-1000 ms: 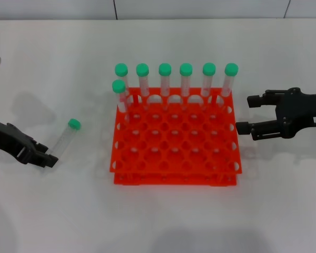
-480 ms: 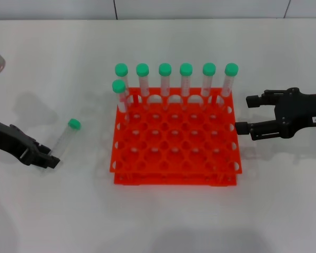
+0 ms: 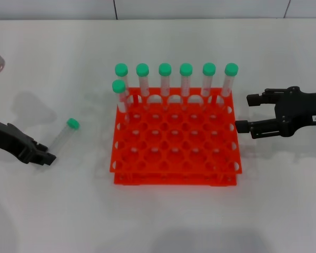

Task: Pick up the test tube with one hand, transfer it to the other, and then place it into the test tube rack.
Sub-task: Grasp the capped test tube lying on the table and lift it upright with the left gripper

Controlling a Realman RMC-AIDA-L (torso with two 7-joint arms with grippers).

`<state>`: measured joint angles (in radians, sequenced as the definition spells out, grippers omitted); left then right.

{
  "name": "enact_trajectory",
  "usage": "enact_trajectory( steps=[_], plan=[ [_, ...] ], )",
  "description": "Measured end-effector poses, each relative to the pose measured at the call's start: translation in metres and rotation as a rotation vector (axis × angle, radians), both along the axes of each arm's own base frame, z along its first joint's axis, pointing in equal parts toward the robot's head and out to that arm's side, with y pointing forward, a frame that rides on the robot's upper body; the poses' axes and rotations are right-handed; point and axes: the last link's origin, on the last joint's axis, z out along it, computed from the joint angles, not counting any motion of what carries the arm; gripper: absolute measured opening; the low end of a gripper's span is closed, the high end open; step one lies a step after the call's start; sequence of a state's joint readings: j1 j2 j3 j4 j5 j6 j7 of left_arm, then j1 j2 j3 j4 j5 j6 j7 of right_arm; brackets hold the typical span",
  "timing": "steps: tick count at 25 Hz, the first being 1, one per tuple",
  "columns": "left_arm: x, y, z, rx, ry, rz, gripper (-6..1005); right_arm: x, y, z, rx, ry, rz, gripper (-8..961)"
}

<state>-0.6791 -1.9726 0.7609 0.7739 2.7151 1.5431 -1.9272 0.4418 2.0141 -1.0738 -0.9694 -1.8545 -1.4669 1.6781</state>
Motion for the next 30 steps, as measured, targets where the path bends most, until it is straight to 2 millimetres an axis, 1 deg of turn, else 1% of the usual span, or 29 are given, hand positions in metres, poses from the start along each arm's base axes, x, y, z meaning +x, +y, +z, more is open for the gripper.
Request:
enact_trajectory(
  steps=[13,16,23,25,30],
  plan=[
    [-0.002,0.005,0.0,0.026,0.023,-0.002,307,0.0,0.0,0.0,0.003,-0.001,0.0,844],
    [-0.002,0.006,0.001,0.036,0.027,0.001,191,0.0,0.001,0.001,0.004,-0.001,0.0,844],
    [0.001,0.01,0.003,0.059,0.017,-0.007,192,0.0,0.001,0.001,0.008,0.001,-0.002,844],
    [0.003,0.013,0.007,0.086,0.005,-0.011,192,0.001,0.001,0.002,0.009,0.002,-0.004,844],
    [0.008,0.022,0.023,0.189,-0.064,-0.031,192,0.002,0.0,0.002,0.011,0.002,-0.008,844]
  ],
)
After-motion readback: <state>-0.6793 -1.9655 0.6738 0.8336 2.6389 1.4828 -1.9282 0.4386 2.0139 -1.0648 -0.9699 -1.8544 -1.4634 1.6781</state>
